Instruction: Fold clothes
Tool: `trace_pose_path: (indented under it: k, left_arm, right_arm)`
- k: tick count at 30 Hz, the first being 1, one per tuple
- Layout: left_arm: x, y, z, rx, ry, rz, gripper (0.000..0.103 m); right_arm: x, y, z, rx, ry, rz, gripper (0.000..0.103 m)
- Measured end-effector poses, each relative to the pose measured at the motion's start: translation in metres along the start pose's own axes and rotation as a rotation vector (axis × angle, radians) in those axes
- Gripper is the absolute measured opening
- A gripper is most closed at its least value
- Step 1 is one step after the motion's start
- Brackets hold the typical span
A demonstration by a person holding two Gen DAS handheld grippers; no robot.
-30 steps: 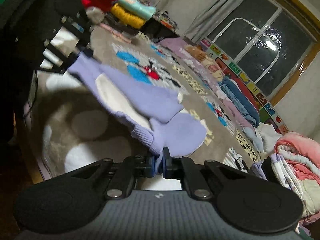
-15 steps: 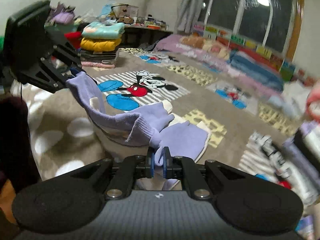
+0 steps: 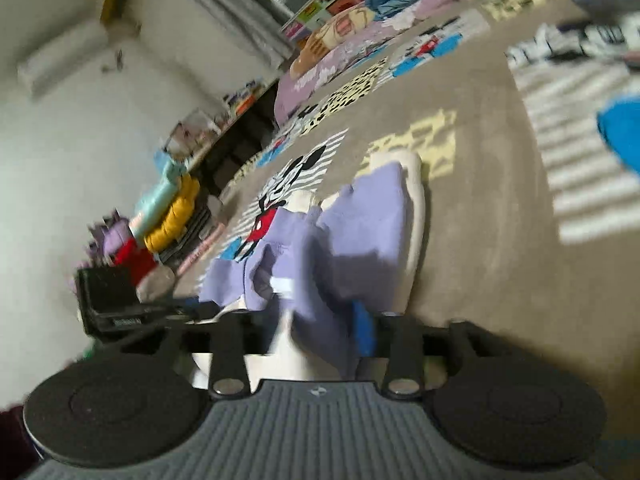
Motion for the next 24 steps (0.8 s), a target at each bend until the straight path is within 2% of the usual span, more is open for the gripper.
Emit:
trace_pose_path:
  k: [3, 4, 5, 7, 16, 24]
  left_arm:
    - [0.002, 0.002, -0.004, 0.061, -0.019, 0.003, 0.019]
    - [0.003, 0.001, -0.005, 0.076, -0.018, 0.007, 0.019]
    - [0.004, 0.0, -0.004, 0.088, -0.015, 0.012, 0.011]
    - [0.006, -0.005, -0.005, 0.112, -0.018, 0.028, 0.008]
    - [-0.011, -0.043, -0.005, 0.279, 0.064, -0.002, 0.006]
    - [-0.033, -0.069, 0.024, 0.302, 0.076, -0.007, 0.004]
  right_arm:
    - [0.004, 0.013, -0.001, 0.041, 0.0, 0.008, 0.049]
    - [0.004, 0.016, -0.001, 0.058, -0.001, 0.007, 0.046]
    - [0.004, 0.019, -0.001, 0.075, -0.002, 0.006, 0.034]
    - [0.0, 0.02, 0.001, 0.103, -0.002, -0.029, 0.019]
    - [-0.01, -0.014, 0.003, 0.293, -0.044, -0.083, 0.012]
    - [0.011, -0.045, 0.033, 0.351, -0.065, -0.059, 0.01]
Point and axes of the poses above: each gripper's, at about its wrist camera, not at the fingertips, and z roughly the way its jaws point, x to its right, y to its underside, the point moved 3 cm from there along z, roughly the way its jaws point, and after that the axes turned 14 degrees about x, right-handed, at the moved point
